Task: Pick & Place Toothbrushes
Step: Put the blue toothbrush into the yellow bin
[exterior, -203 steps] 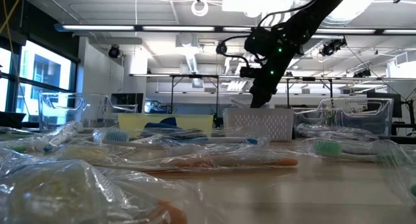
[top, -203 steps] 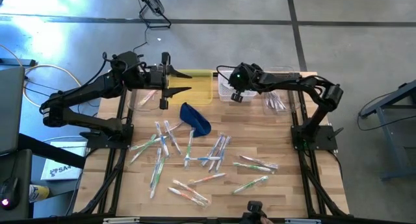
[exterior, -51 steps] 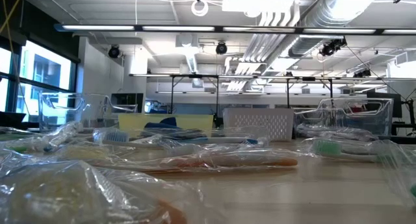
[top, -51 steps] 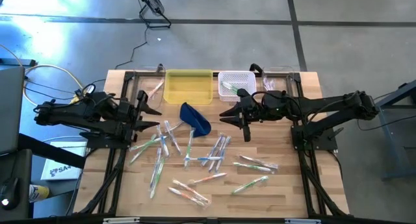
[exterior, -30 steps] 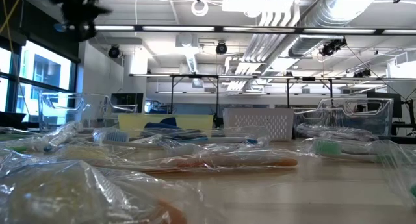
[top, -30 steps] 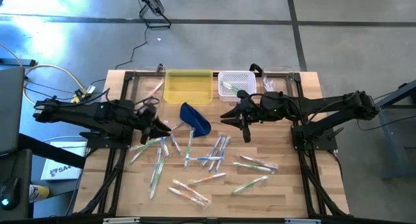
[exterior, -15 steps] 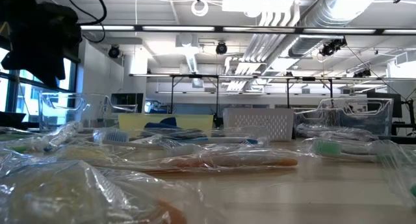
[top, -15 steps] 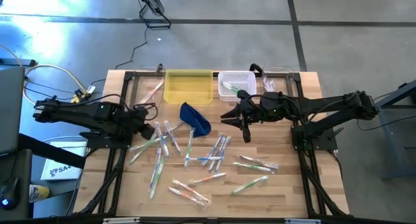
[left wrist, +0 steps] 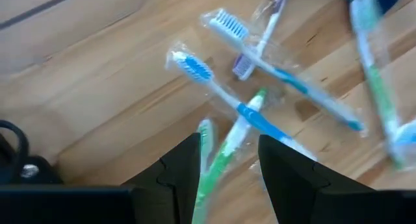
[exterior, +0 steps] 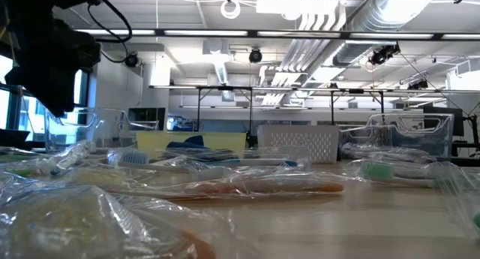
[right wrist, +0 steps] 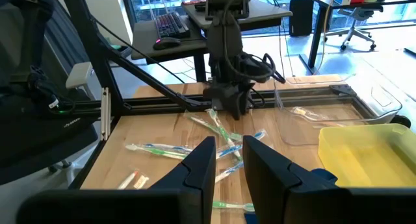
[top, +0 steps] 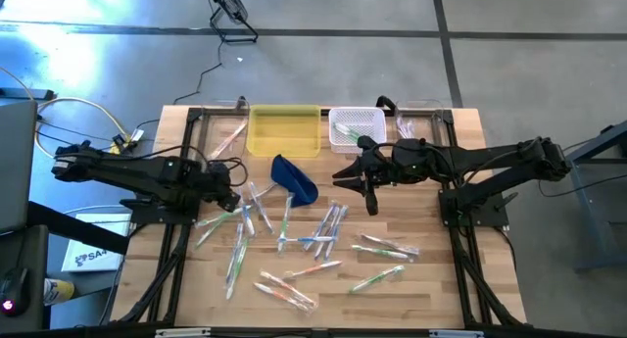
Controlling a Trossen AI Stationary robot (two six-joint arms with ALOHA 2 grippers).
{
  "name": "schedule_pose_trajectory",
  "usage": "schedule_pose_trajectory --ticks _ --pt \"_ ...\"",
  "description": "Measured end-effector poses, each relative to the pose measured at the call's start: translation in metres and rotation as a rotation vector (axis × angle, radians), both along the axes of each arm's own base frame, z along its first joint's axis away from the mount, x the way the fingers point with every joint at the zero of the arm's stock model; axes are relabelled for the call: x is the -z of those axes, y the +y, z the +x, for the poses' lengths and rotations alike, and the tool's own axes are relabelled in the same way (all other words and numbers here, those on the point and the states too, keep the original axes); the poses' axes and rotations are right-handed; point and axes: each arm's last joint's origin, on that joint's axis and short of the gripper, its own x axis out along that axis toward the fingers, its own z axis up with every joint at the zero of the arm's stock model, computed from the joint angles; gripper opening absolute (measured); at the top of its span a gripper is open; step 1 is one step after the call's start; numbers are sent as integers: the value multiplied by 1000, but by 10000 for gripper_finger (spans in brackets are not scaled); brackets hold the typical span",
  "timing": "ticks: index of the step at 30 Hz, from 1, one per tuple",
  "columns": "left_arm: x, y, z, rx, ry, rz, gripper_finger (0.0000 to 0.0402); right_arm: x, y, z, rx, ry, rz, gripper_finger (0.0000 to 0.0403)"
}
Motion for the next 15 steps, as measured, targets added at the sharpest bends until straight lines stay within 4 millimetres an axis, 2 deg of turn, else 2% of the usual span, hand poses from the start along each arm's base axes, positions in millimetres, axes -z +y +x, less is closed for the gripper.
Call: schedule_pose_trajectory --ticks 15 --pt "19 -2 28 -75 76 -2 152 2 0 0 0 18 -1 70"
